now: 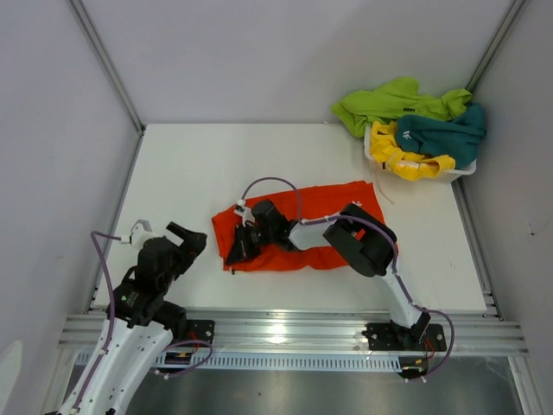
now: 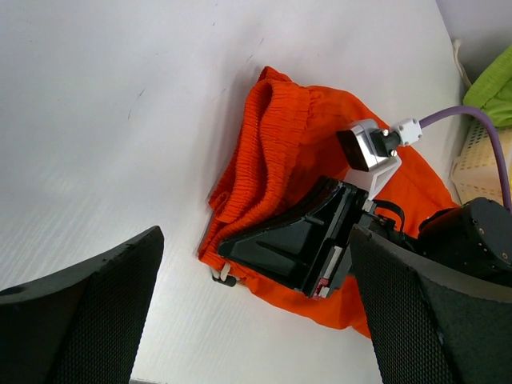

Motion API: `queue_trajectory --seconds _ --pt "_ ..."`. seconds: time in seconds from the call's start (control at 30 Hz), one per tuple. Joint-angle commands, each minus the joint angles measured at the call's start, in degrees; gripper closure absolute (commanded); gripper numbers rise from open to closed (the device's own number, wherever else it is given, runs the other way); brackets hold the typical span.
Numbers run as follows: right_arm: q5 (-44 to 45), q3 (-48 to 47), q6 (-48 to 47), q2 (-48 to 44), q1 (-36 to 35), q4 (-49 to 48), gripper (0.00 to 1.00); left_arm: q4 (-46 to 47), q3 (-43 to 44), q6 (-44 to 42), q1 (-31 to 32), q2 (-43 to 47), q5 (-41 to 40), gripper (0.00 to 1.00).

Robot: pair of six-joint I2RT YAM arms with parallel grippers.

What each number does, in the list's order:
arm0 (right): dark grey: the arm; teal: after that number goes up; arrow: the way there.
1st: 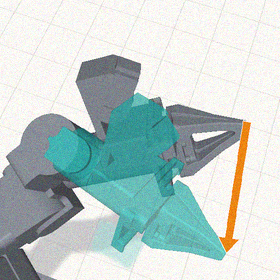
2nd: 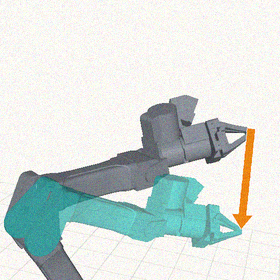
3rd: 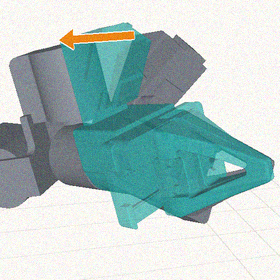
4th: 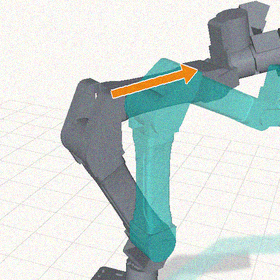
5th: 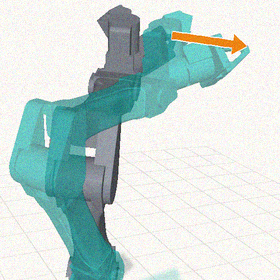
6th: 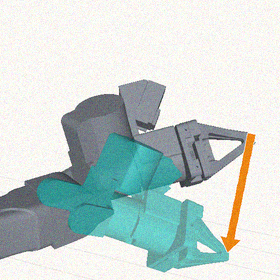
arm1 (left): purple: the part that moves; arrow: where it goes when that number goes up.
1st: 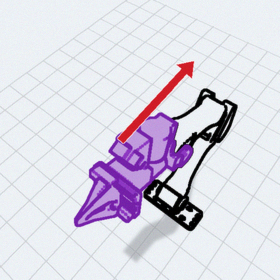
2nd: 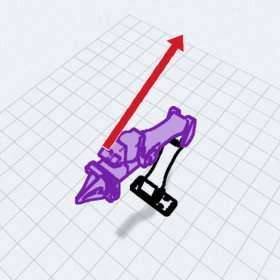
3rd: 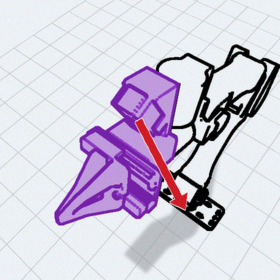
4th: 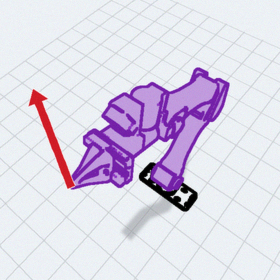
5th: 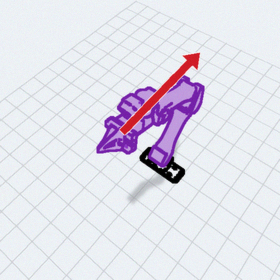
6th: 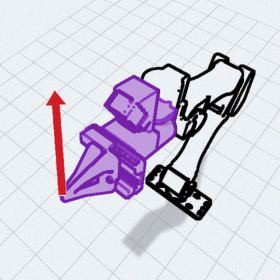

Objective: Fold and stack the shorts
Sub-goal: Fold the shorts

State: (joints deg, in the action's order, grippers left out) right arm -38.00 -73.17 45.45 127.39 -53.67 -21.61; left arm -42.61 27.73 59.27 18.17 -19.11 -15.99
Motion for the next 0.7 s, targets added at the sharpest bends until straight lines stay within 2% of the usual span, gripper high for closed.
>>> queue_trajectory --seconds 0.0,0.13,0.3,0.67 --pt "2.3 -2.1 -2.8 -3.6 -0.3 8.0 0.96 1.6 -0.4 -1.3 -0.4 -0.3 0.9 0.01" --pt "2.7 -6.7 -5.0 -7.4 0.0 13.1 0.94 1.2 -0.2 -1.4 -0.4 0.0 0.8 0.01" --pt "3.0 -9.7 -5.4 -7.8 1.1 14.4 0.93 0.8 0.0 -1.5 -0.4 0.6 0.6 0.01" --pt "4.4 -12.7 -3.4 1.9 3.7 12.9 0.94 1.5 -1.0 -1.8 -0.4 0.4 1.4 0.01"
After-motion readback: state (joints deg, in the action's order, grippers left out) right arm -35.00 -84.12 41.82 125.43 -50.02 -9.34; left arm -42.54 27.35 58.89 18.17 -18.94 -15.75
